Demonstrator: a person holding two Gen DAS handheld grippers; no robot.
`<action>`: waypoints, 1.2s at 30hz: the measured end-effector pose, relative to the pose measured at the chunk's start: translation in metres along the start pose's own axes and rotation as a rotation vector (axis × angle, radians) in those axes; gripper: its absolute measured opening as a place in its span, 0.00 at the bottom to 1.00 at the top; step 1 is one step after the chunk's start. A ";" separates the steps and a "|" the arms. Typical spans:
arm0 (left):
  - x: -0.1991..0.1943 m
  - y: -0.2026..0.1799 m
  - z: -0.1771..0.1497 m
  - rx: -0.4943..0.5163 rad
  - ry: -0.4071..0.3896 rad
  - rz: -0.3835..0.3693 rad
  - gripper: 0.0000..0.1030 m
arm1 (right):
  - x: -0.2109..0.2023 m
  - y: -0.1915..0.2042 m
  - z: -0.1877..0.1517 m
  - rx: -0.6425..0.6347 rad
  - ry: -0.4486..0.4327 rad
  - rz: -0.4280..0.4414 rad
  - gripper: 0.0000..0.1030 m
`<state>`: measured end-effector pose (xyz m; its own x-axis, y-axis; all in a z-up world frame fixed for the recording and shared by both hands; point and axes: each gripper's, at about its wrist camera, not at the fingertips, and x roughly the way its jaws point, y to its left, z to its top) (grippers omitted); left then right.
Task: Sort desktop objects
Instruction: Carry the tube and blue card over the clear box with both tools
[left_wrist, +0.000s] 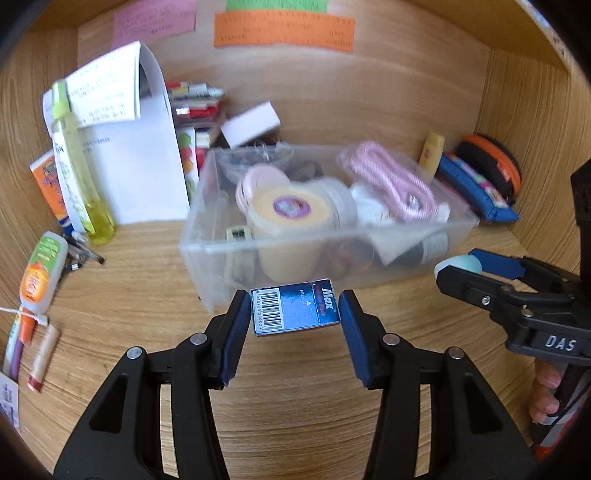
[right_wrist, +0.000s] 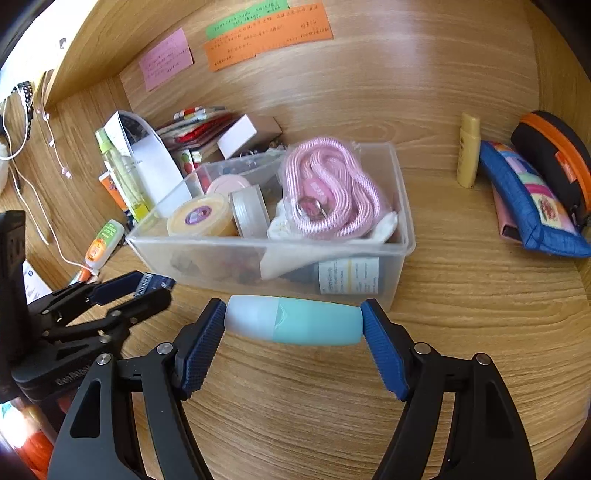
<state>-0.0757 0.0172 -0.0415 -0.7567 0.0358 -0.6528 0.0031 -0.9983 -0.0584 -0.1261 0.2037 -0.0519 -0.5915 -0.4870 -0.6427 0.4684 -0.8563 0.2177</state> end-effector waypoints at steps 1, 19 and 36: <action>-0.004 0.002 0.004 -0.003 -0.019 0.002 0.47 | -0.002 0.001 0.002 -0.003 -0.007 -0.002 0.69; 0.008 0.039 0.073 -0.035 -0.133 0.051 0.47 | -0.013 0.028 0.077 -0.097 -0.154 -0.050 0.69; 0.051 0.050 0.090 -0.035 -0.077 -0.004 0.47 | 0.049 0.049 0.128 -0.166 -0.059 -0.031 0.69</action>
<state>-0.1726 -0.0353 -0.0098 -0.8048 0.0346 -0.5925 0.0217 -0.9959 -0.0877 -0.2164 0.1163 0.0217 -0.6426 -0.4746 -0.6015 0.5486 -0.8330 0.0711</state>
